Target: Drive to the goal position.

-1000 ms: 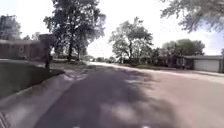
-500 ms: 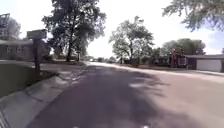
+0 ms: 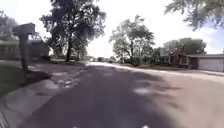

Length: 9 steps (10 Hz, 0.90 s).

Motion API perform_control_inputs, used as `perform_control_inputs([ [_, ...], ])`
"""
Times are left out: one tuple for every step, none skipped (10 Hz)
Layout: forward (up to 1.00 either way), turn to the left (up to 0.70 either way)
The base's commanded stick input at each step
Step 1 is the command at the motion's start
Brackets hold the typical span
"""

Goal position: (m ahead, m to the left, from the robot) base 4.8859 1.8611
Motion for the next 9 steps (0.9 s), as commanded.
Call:
perform_control_inputs([
  [1.00, 0.00],
  [1.00, 0.00],
  [1.00, 0.00],
  [1.00, 0.00],
  [1.00, 0.00],
  [1.00, 0.01],
  [1.00, 0.03],
  [1.00, 0.13],
  [1.00, 0.23],
])
